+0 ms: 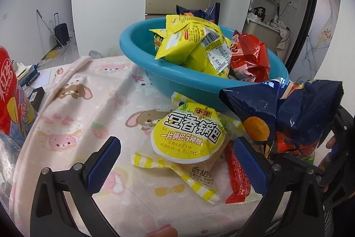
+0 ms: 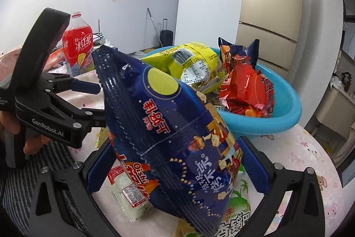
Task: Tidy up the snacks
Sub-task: 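Grasp the dark blue chip bag with the right gripper and lift it, then grasp the round yellow cracker pack with the left gripper while the right holds the blue bag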
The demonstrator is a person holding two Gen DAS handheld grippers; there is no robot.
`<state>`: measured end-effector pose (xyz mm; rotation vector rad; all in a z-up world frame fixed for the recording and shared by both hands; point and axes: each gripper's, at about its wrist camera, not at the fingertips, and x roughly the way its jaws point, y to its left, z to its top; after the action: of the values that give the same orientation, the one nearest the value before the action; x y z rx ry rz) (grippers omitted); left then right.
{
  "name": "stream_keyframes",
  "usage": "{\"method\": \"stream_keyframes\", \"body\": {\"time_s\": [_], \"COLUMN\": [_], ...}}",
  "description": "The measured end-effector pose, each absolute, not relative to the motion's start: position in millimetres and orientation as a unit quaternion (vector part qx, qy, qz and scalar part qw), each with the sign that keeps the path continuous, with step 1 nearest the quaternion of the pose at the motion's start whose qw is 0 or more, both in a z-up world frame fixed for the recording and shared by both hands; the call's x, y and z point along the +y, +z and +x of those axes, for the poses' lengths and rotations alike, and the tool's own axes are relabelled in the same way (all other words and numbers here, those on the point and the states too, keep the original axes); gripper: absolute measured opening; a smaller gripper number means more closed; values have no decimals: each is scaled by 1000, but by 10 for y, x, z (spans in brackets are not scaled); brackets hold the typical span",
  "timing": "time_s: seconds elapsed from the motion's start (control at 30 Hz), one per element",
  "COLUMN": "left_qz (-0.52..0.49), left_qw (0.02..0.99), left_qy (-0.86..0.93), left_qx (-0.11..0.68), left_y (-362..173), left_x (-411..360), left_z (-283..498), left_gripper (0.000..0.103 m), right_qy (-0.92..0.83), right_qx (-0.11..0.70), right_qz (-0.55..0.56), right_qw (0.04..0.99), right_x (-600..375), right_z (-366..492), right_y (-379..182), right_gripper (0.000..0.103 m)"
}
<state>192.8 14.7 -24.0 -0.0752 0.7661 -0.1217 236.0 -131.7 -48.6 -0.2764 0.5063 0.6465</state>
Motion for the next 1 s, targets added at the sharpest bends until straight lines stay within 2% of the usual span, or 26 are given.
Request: {"method": "stream_keyframes", "body": {"time_s": [0.13, 0.3, 0.5, 0.77, 1.0], "left_qz": [-36, -36, -62, -80, -71], "left_qw": [923, 923, 929, 926, 927], "left_qy": [-59, -59, -46, -39, -45], "left_qx": [379, 379, 363, 367, 365], "left_y": [-268, -267, -197, -204, -205], "left_x": [145, 145, 319, 391, 350], "left_z": [1950, 1946, 1926, 1942, 1923], "left_gripper": [103, 103, 103, 103, 103], "right_qy": [316, 322, 339, 360, 393], "right_qx": [251, 244, 239, 211, 153], "right_qz": [-135, -123, -113, -85, 10], "right_qw": [905, 906, 903, 905, 907], "right_x": [-1284, -1336, -1414, -1556, -1813], "right_z": [2382, 2358, 2290, 2167, 2095], "right_y": [-513, -459, -362, -167, 2], "right_gripper": [103, 87, 73, 72, 73]}}
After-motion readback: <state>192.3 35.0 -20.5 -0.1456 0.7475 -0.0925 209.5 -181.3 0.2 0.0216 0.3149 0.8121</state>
